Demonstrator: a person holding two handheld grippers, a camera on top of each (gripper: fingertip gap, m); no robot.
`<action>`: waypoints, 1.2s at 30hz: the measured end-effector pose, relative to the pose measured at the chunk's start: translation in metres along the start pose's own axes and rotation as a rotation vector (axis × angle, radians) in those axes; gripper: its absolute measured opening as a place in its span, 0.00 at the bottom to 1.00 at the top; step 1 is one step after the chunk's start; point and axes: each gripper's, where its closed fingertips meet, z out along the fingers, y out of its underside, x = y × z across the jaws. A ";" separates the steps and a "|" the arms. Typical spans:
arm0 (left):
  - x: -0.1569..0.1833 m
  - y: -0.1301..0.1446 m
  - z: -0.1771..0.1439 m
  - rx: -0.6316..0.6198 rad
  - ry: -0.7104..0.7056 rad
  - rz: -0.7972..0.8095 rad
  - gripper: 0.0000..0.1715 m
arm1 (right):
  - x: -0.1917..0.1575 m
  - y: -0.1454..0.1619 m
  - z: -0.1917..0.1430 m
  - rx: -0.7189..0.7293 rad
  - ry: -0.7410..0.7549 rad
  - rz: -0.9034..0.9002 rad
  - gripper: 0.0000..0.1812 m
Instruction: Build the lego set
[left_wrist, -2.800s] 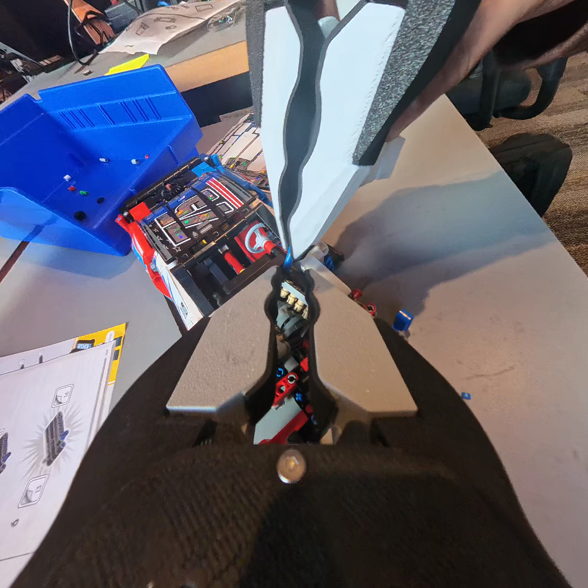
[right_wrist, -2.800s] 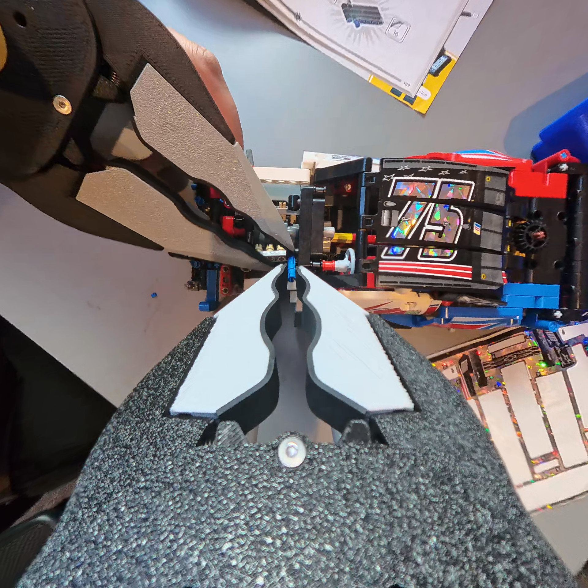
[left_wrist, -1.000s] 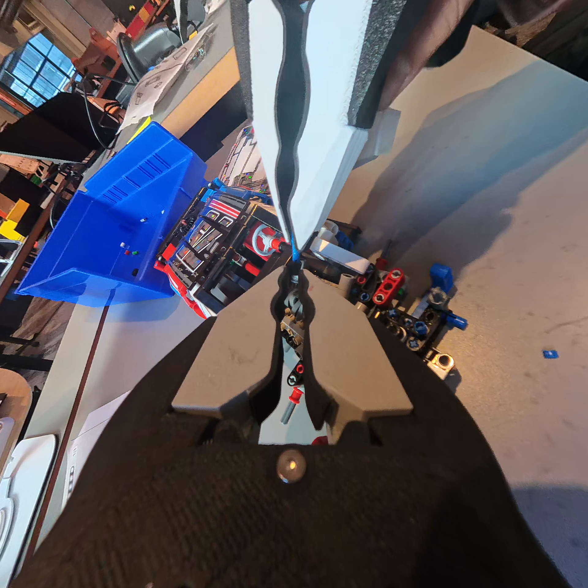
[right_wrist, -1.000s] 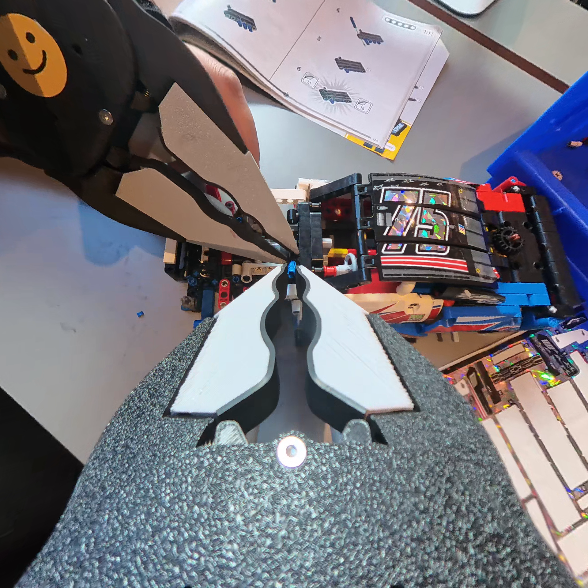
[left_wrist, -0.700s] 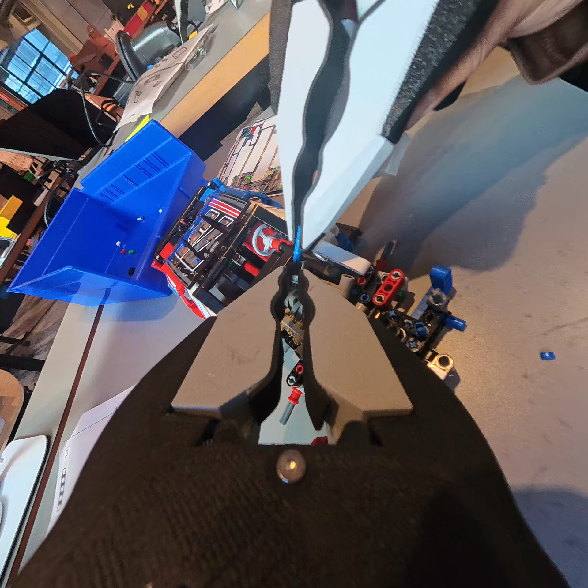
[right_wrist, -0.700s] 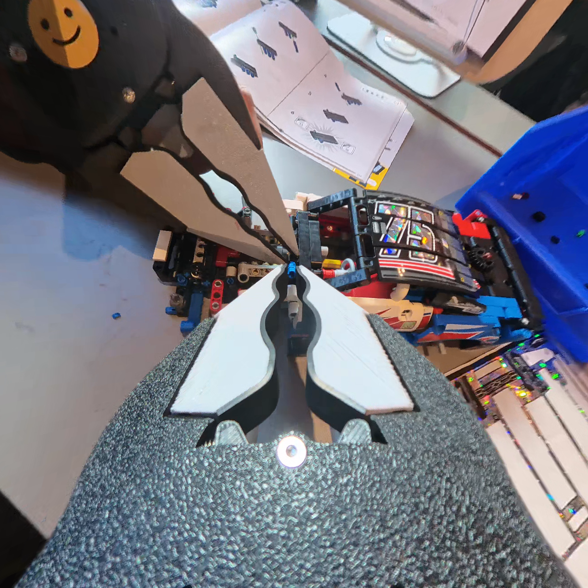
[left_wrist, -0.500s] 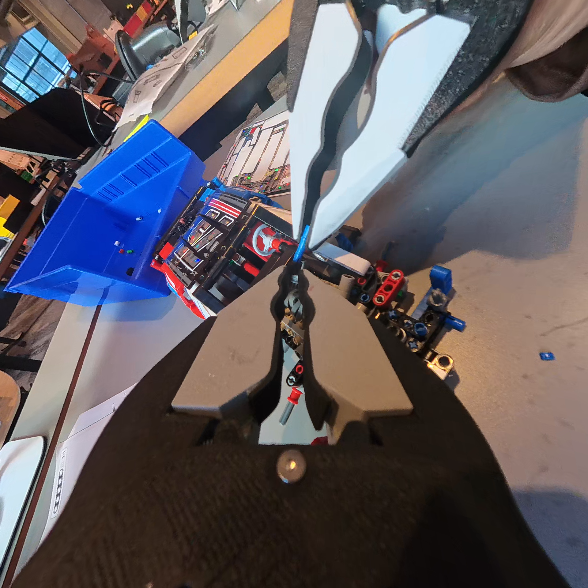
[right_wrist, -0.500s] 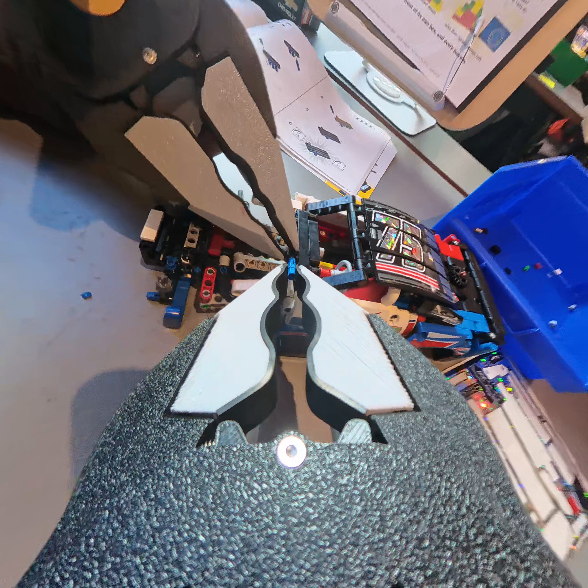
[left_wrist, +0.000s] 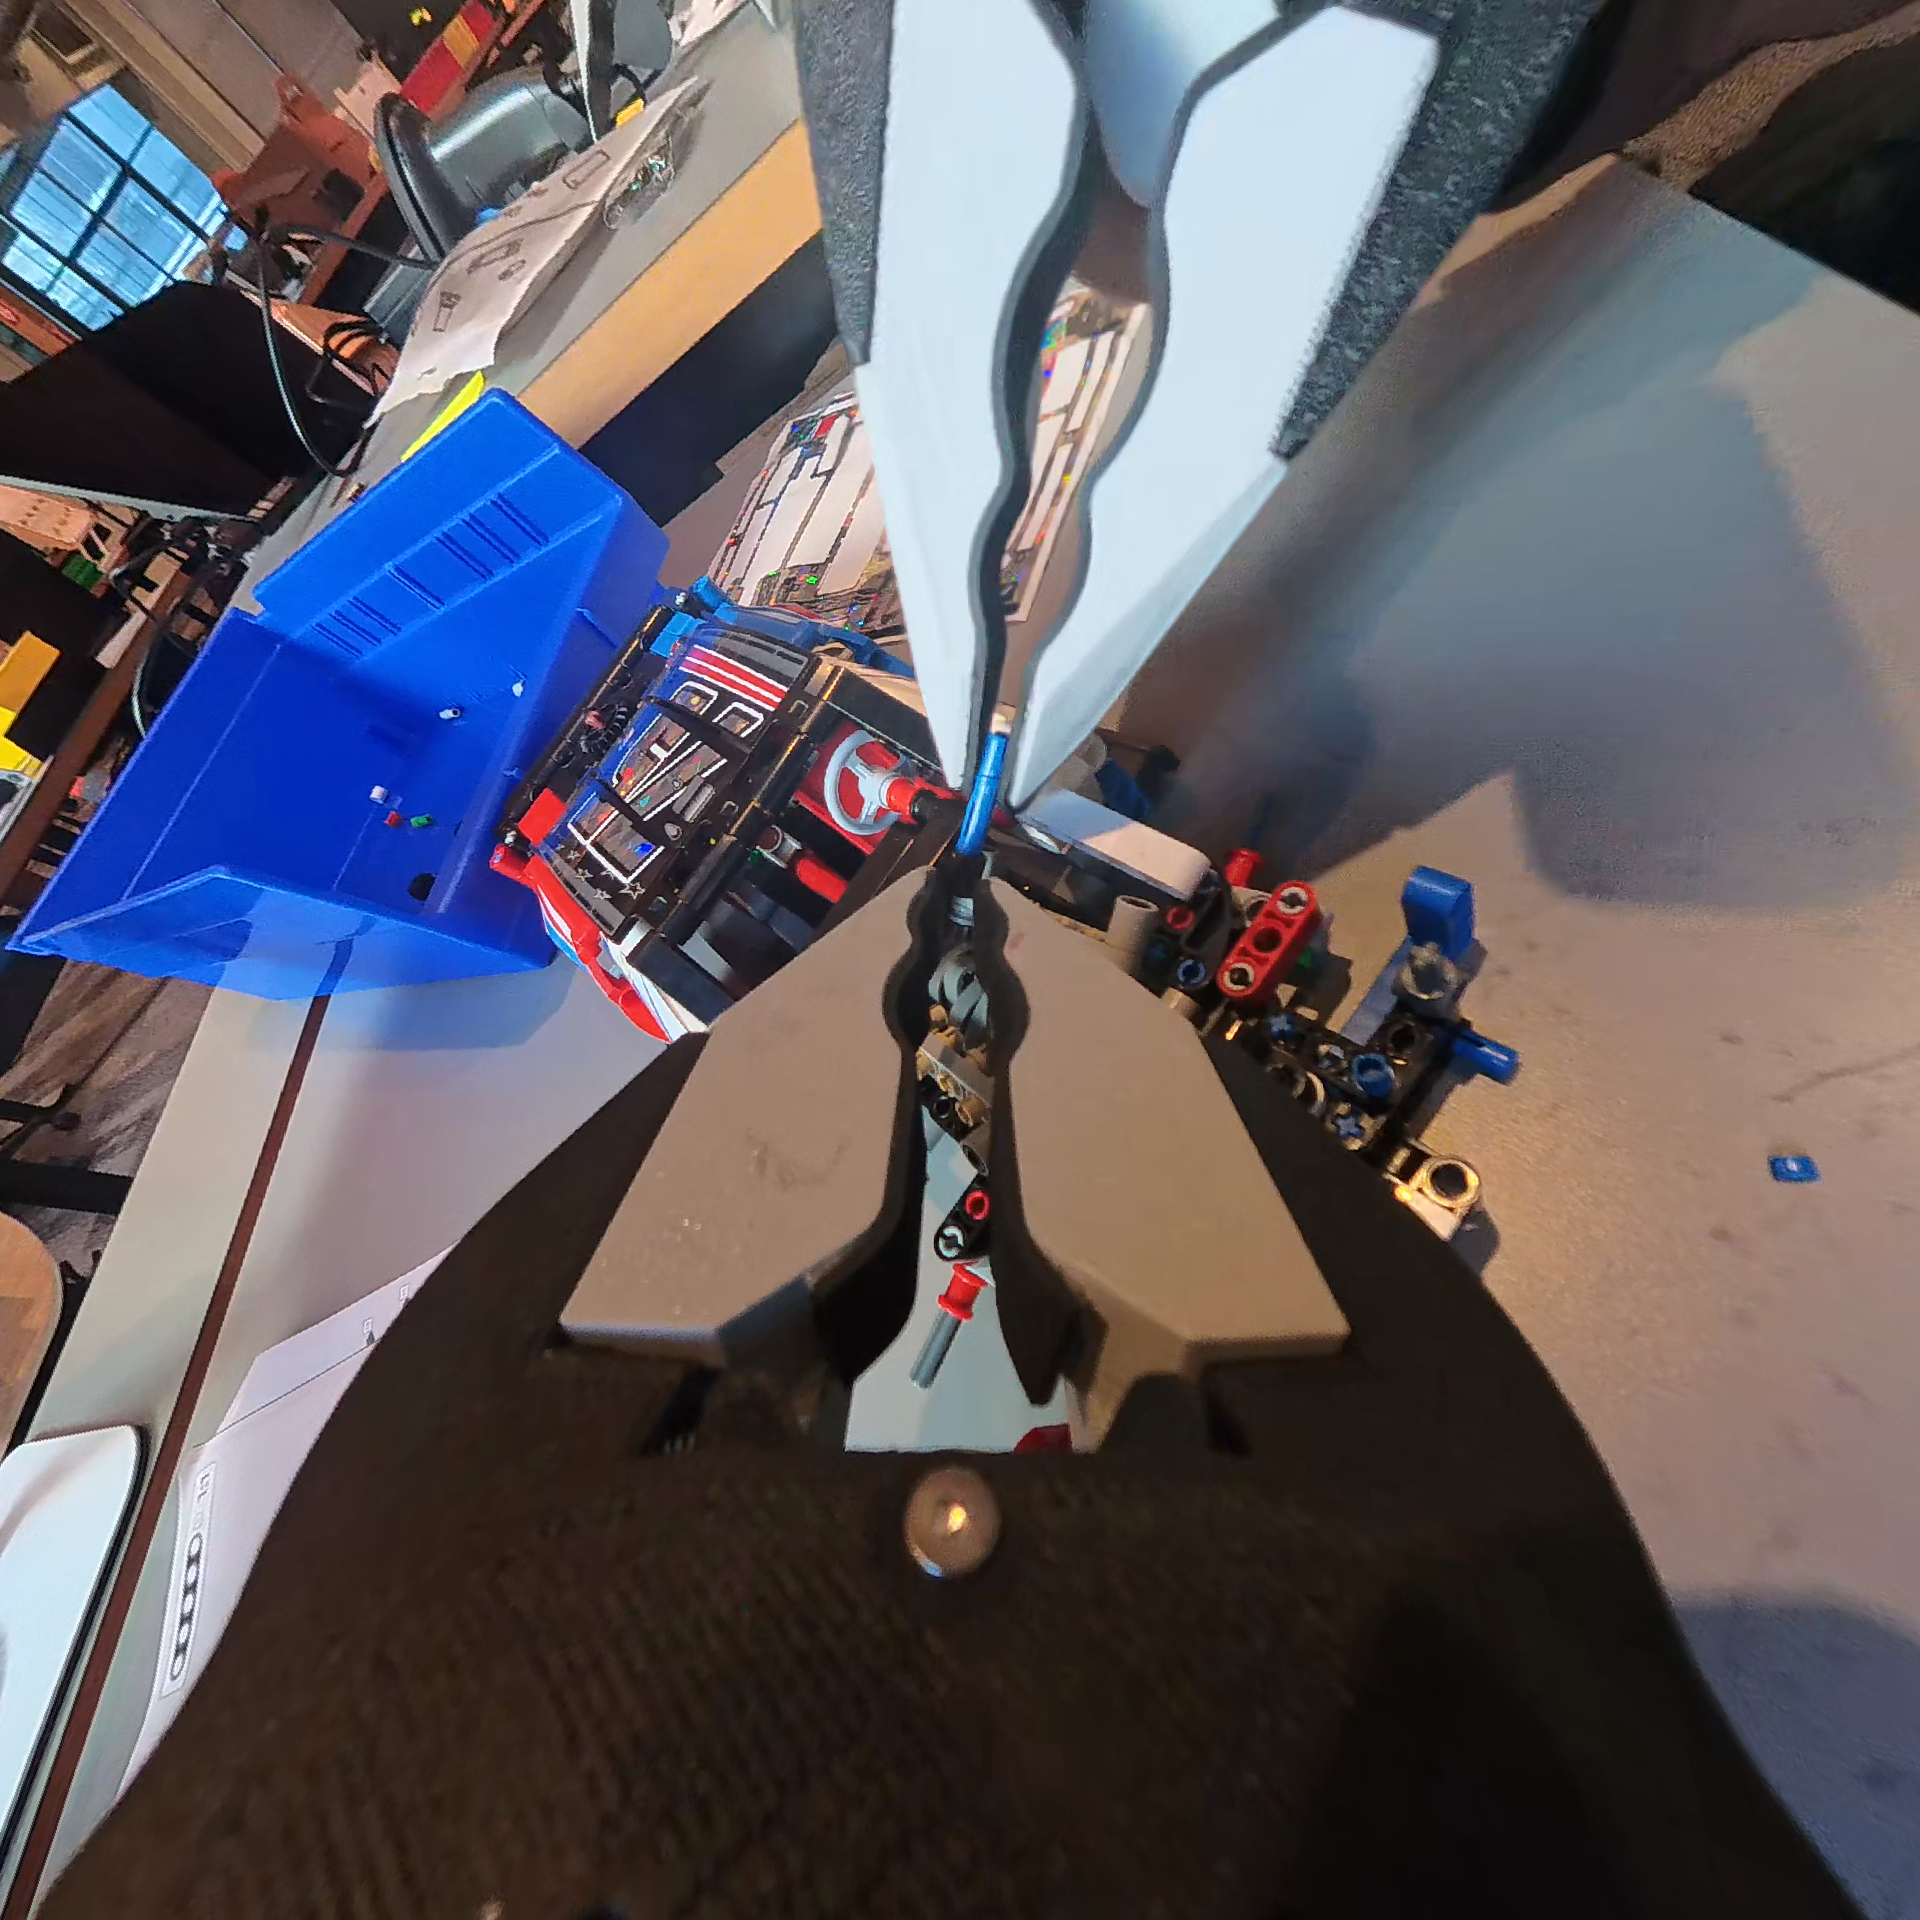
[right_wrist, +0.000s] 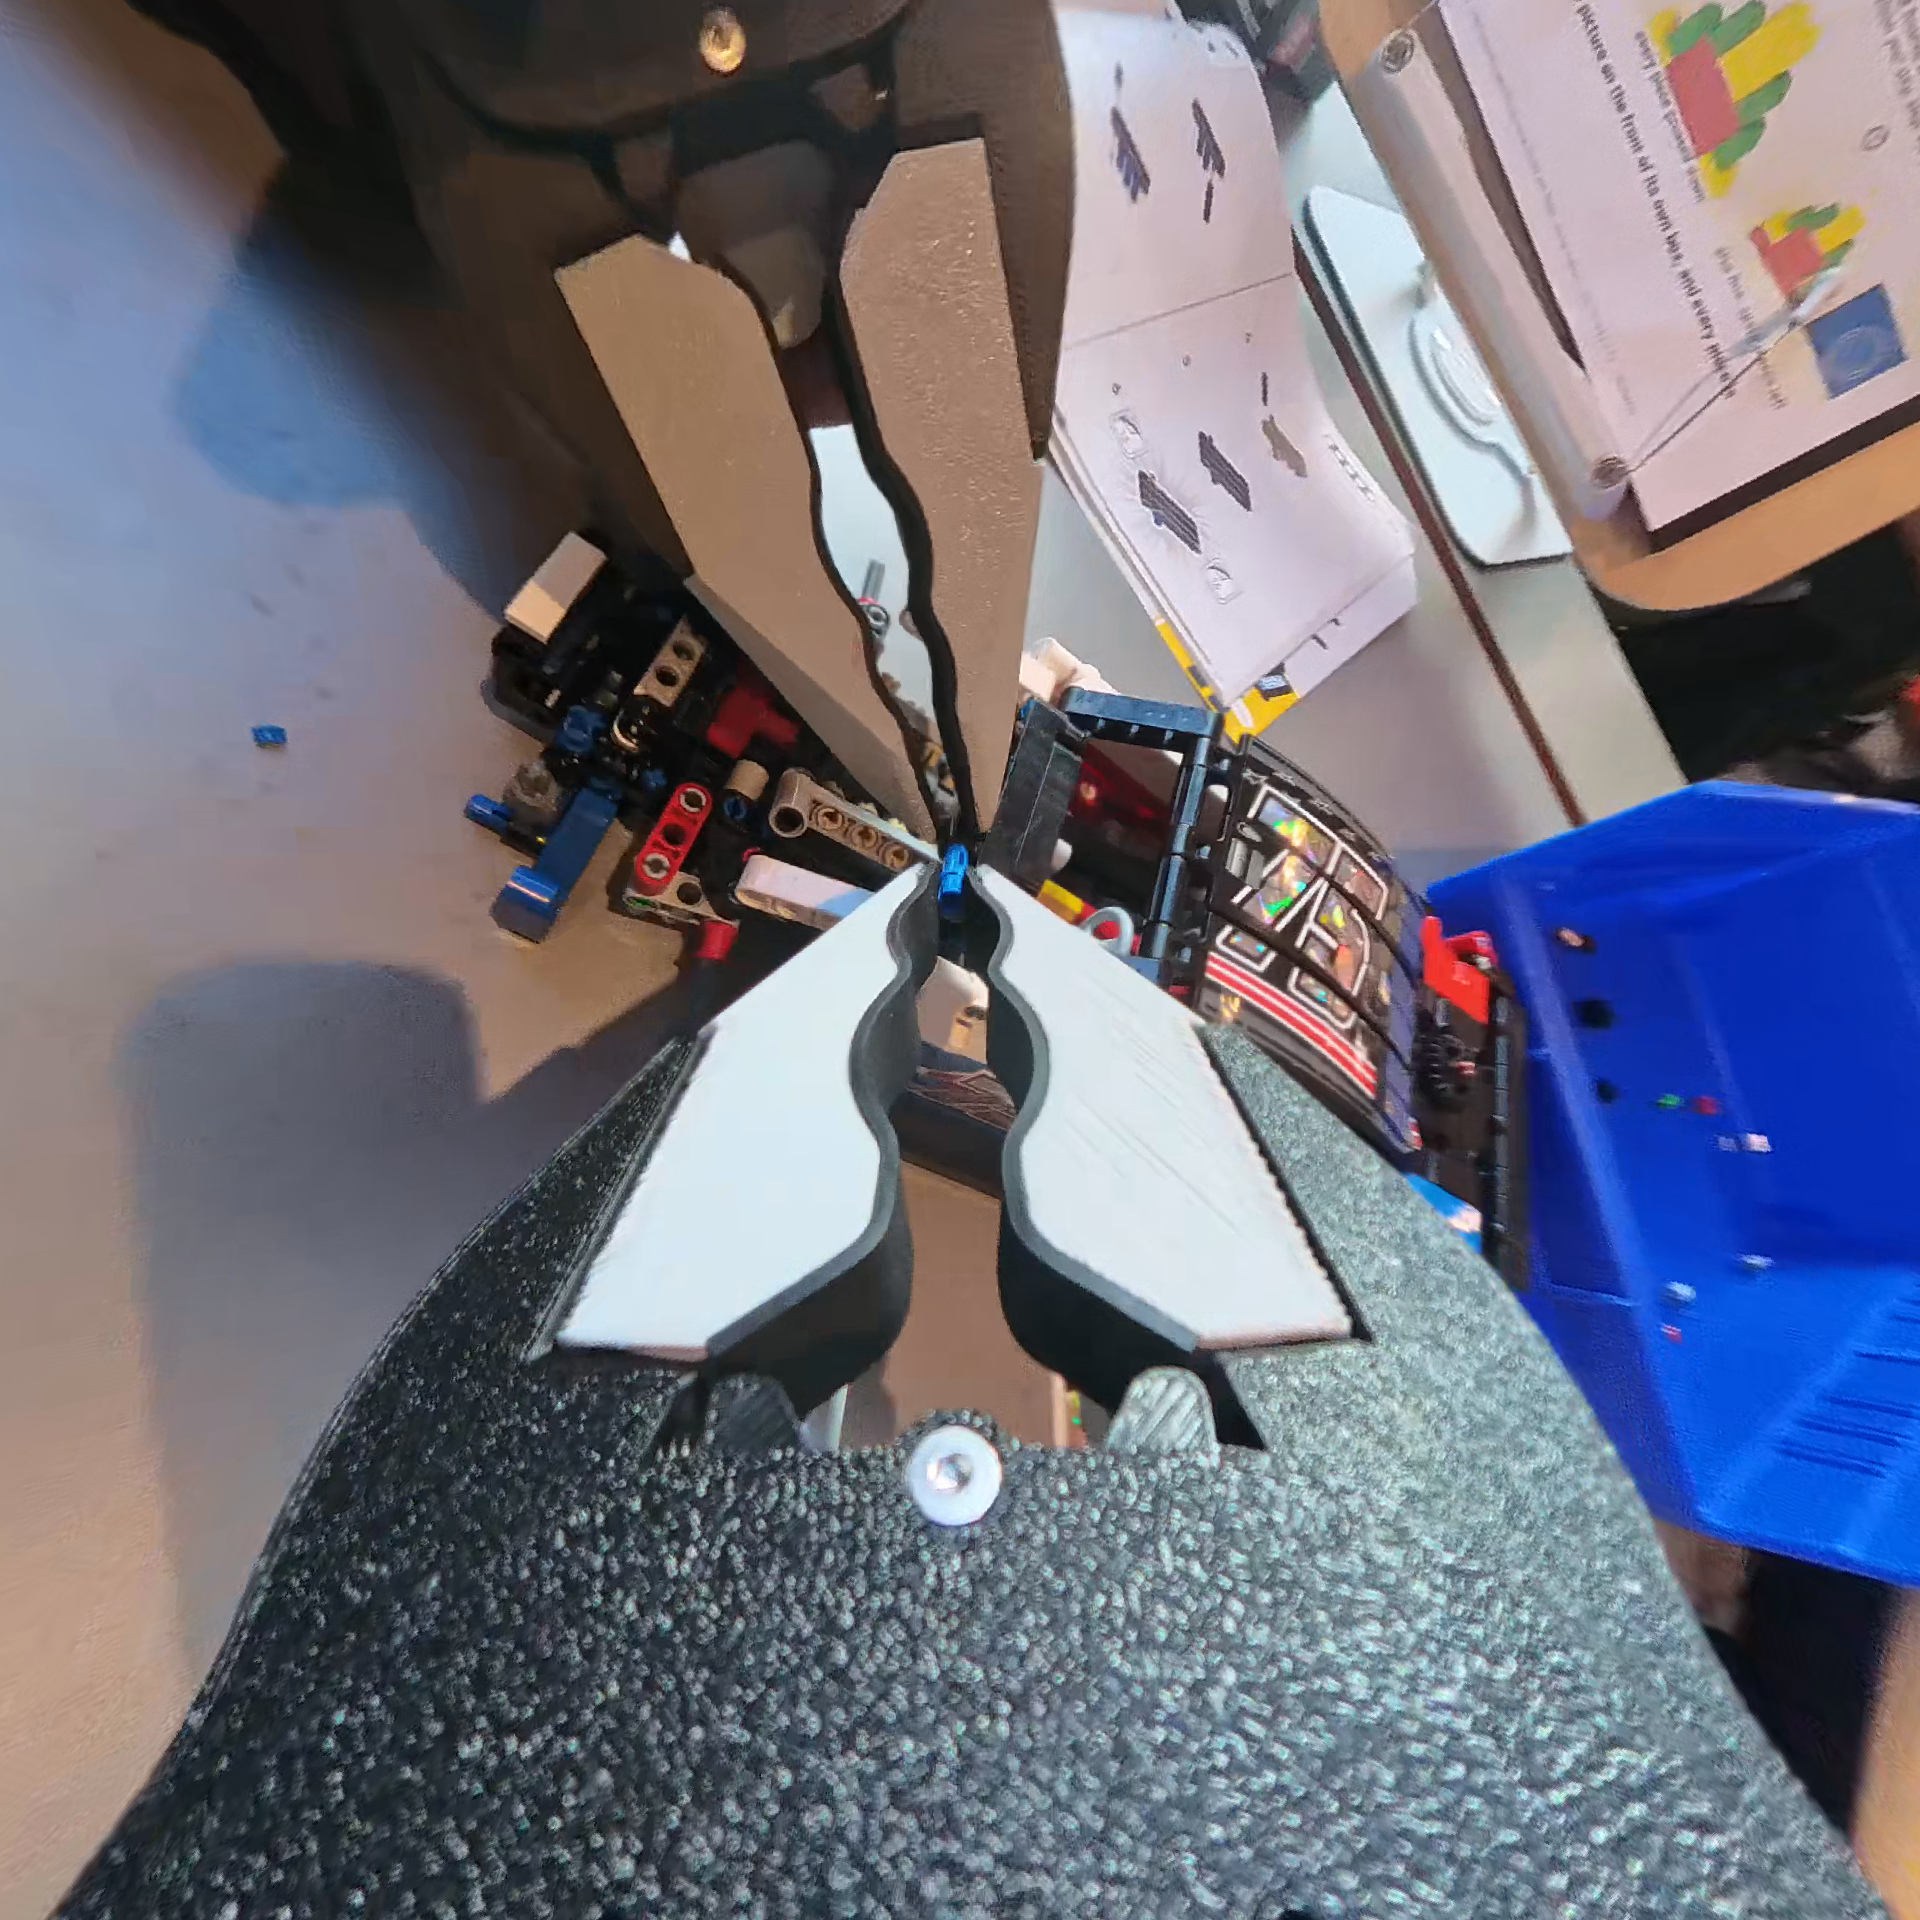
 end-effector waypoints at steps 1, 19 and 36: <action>0.000 0.000 0.000 -0.001 0.000 0.001 0.02 | 0.000 0.000 0.000 0.020 -0.024 0.037 0.02; -0.001 0.001 -0.001 -0.010 -0.001 0.010 0.02 | 0.000 -0.001 0.000 0.206 -0.041 0.686 0.02; 0.000 0.001 -0.001 -0.003 0.022 -0.073 0.02 | -0.001 -0.001 0.001 0.253 -0.007 1.086 0.02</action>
